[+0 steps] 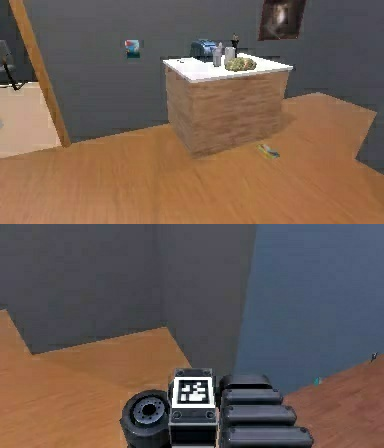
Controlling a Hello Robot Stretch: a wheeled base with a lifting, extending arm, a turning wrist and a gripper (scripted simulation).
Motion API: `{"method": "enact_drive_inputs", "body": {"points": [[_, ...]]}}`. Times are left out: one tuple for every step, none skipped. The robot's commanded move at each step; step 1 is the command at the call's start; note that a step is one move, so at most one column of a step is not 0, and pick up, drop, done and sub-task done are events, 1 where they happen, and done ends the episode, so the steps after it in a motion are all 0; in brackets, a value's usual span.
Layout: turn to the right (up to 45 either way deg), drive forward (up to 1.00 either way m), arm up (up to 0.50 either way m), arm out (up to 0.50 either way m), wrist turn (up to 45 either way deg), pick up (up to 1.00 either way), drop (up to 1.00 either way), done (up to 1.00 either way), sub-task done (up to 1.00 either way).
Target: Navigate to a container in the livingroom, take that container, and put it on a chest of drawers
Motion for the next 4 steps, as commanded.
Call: {"method": "enact_drive_inputs", "body": {"points": [[24.0,0.0,0.0,0.0,0.0,0.0,0.0,0.0,0.0],[0.0,0.05,0.0,0.0,0.0,0.0,0.0,0.0,0.0],[-42.0,0.0,0.0,0.0,0.0,0.0,0.0,0.0,0.0],[0.0,0.65,0.0,0.0,0.0,0.0,0.0,0.0,0.0]]}}
